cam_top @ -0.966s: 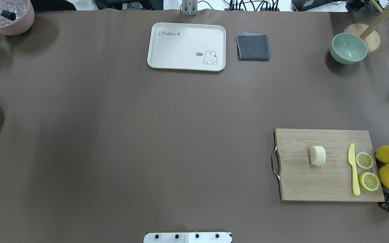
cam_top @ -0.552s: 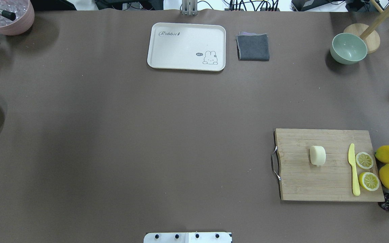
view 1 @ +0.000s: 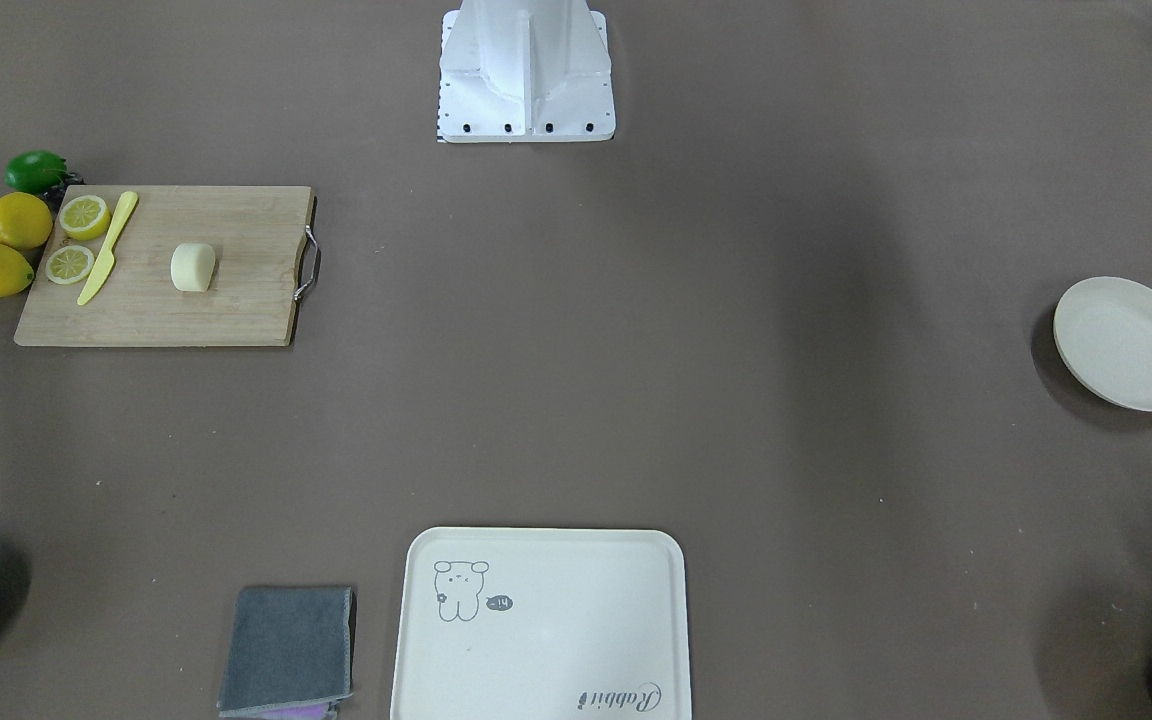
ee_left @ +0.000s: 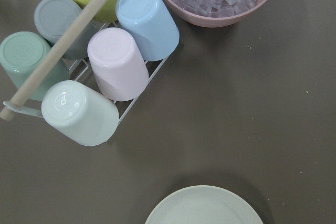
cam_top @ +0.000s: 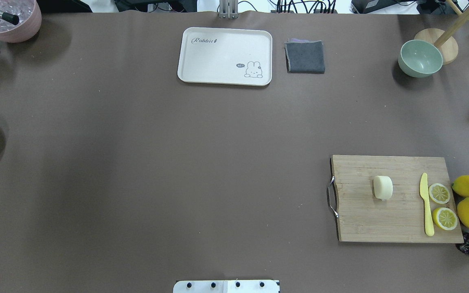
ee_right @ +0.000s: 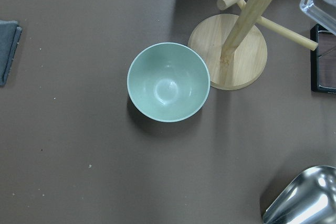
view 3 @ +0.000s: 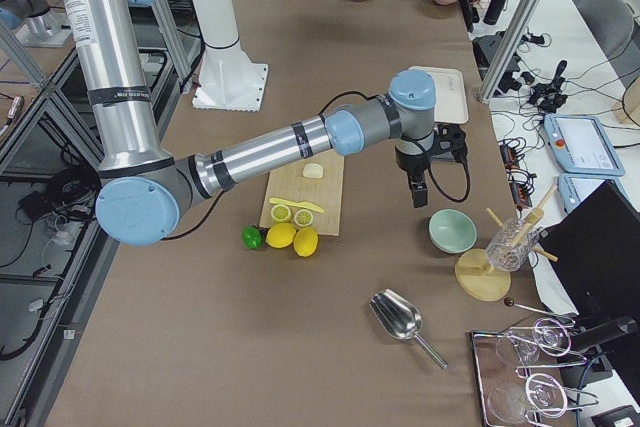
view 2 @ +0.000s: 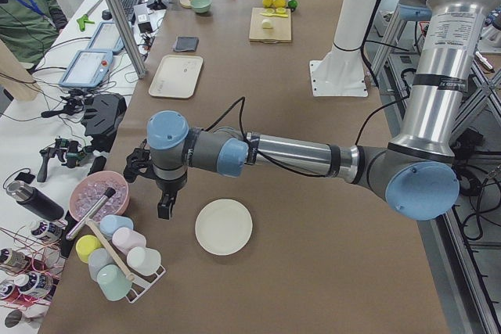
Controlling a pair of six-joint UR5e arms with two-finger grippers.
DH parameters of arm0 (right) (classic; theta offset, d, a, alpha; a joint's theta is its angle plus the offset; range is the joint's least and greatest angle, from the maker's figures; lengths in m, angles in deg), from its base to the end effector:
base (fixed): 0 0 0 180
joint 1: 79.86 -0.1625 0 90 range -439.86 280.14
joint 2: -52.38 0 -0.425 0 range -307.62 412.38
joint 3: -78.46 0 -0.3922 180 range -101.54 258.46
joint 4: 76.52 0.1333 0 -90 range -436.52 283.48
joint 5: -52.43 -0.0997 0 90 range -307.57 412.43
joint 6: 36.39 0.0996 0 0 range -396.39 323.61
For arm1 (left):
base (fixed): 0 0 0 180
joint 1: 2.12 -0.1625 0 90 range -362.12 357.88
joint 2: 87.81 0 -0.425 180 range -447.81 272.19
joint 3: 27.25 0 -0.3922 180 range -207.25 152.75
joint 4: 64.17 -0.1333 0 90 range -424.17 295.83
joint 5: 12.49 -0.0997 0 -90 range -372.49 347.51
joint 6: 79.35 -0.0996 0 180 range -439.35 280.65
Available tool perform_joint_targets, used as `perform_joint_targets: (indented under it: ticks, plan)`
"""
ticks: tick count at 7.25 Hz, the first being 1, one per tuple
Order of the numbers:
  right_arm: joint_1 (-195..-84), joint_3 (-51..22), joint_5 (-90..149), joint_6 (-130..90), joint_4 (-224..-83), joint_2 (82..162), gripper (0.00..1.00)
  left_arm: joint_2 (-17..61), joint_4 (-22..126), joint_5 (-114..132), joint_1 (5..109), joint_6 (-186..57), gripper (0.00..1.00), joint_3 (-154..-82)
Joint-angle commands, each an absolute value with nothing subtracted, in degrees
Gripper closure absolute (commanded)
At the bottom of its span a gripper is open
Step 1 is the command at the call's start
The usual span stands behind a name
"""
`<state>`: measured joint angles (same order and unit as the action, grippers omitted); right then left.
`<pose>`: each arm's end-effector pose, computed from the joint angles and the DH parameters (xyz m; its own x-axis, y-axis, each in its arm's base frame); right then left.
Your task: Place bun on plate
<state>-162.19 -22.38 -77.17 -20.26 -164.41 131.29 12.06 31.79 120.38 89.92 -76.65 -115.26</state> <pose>-0.0066 -0.5721 0.4626 0.7341 -0.0946 0.6724 -0.0854 0.9695 0.2296 -0.0860 -0.5729 0.5745 0.7358 0.0907 -0.6711 0.0693 0.9757 0.2078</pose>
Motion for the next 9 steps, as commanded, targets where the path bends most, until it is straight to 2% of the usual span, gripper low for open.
perform_joint_targets:
  ticks: [1,7,9]
  plan:
    - [-161.69,-22.53,-77.03,-20.22,-164.41,131.13,0.0,11.85,31.63,120.76,89.64,-76.45,0.02,-114.71]
    - [-159.76,-22.61,-77.03,-20.22,-164.41,128.32,0.0,9.39,32.42,120.67,89.2,-76.8,0.02,-110.41]
    - [-158.7,-22.52,-76.95,-17.77,-164.32,127.18,0.0,8.87,38.45,120.58,89.2,-76.98,0.02,-107.25]
